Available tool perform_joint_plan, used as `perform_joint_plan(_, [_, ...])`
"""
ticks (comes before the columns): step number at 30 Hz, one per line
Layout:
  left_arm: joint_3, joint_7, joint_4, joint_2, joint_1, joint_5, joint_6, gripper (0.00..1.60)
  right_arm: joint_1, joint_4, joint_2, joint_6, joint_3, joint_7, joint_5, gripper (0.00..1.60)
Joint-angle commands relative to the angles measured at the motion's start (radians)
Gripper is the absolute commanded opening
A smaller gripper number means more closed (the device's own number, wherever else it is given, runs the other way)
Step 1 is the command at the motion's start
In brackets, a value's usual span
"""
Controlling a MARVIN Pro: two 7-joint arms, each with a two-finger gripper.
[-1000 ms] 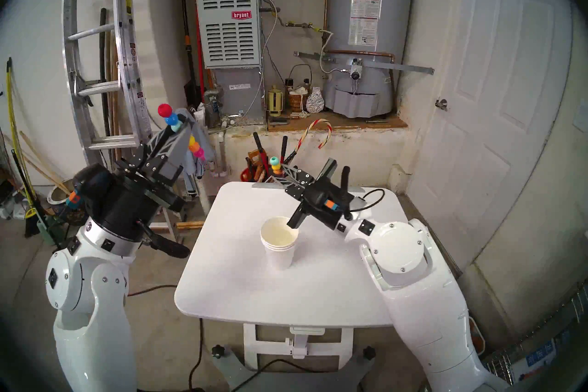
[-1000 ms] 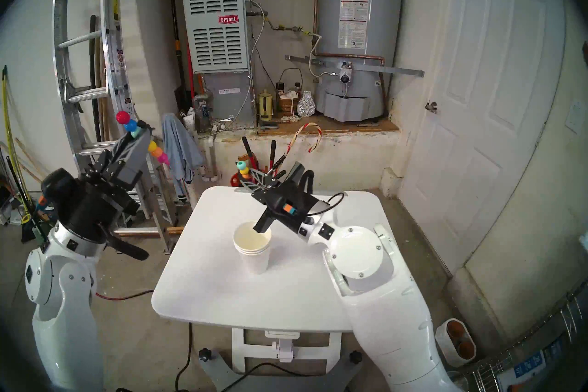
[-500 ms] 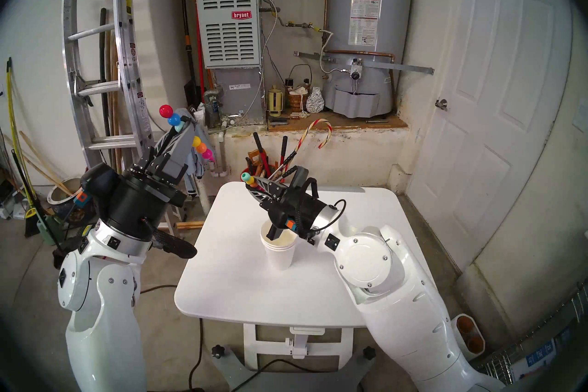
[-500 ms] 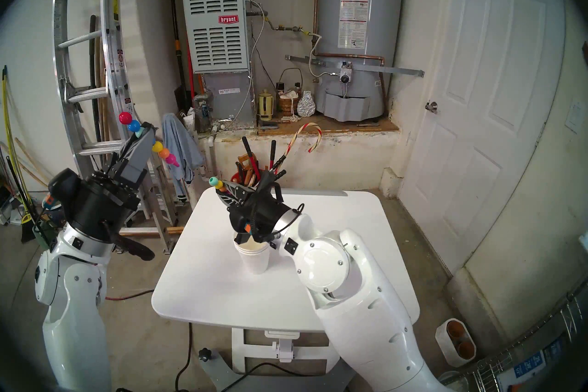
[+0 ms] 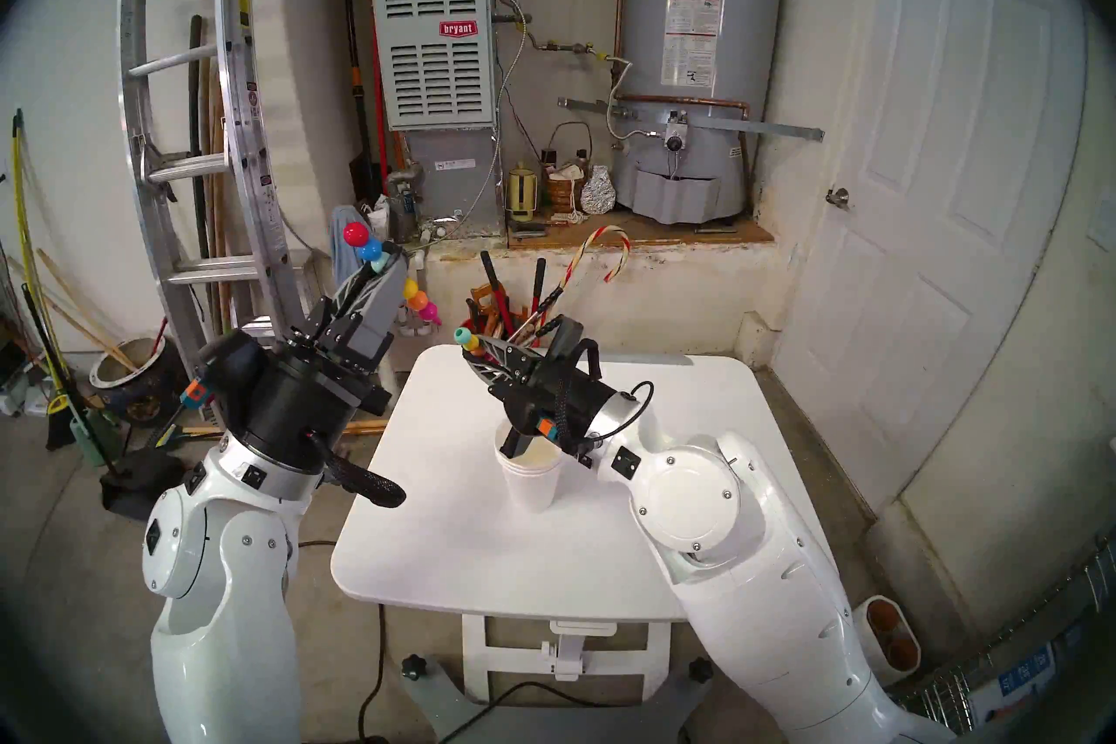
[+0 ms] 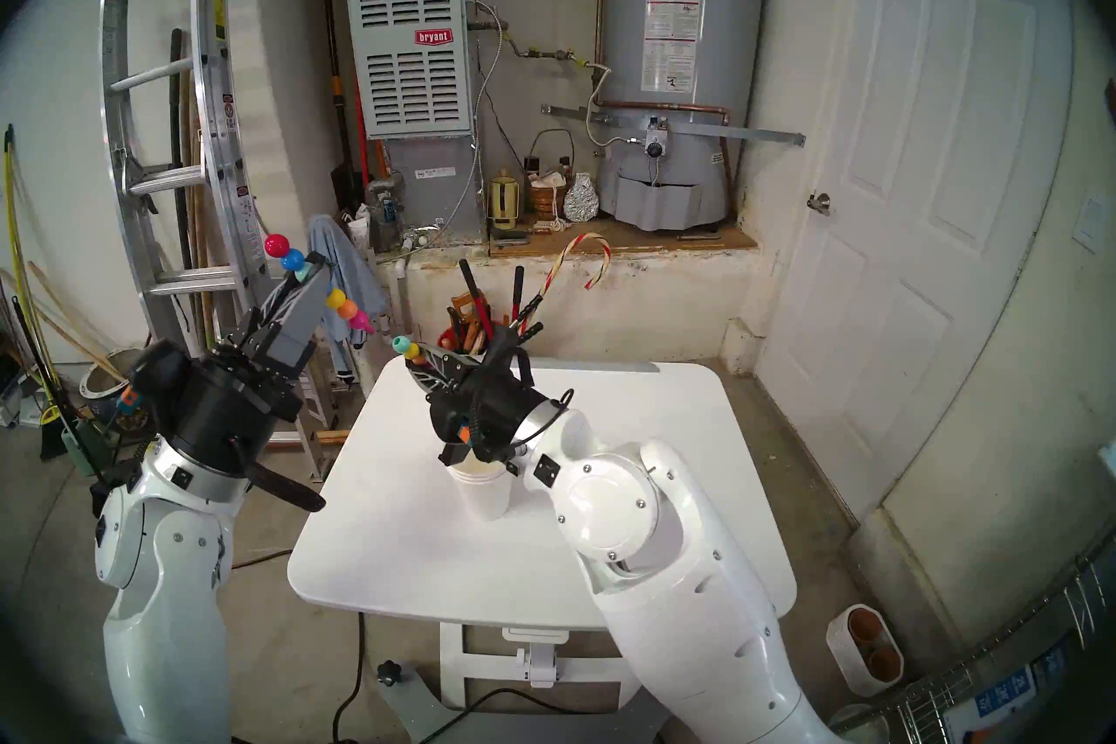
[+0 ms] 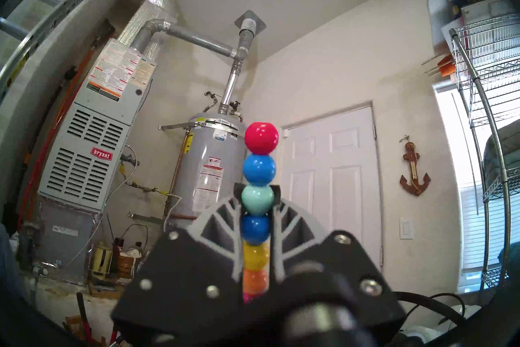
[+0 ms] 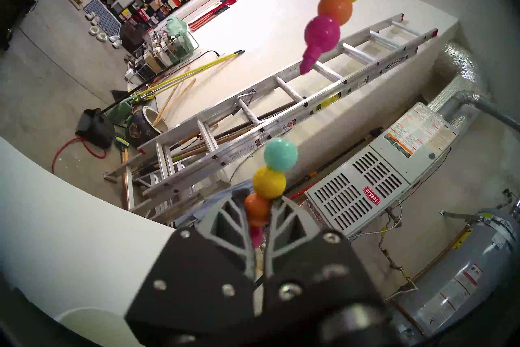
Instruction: Switch the marker to another color
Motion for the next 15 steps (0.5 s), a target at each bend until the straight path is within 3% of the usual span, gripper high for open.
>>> perform_joint_plan(1, [0.016, -0.006, 0.006, -0.001, -0.004, 0.019, -0.018, 0.00, 0.003, -0.035, -0.006, 0.006, 0.008, 0.005, 0.016, 0.00])
perform_joint_plan(15, [0.011, -0.021, 0.009, -0.012, -0.010, 0.023, -0.023, 0.00, 0.004, -0.036, -0.010, 0.020, 0.007, 0.033, 0.035, 0.00])
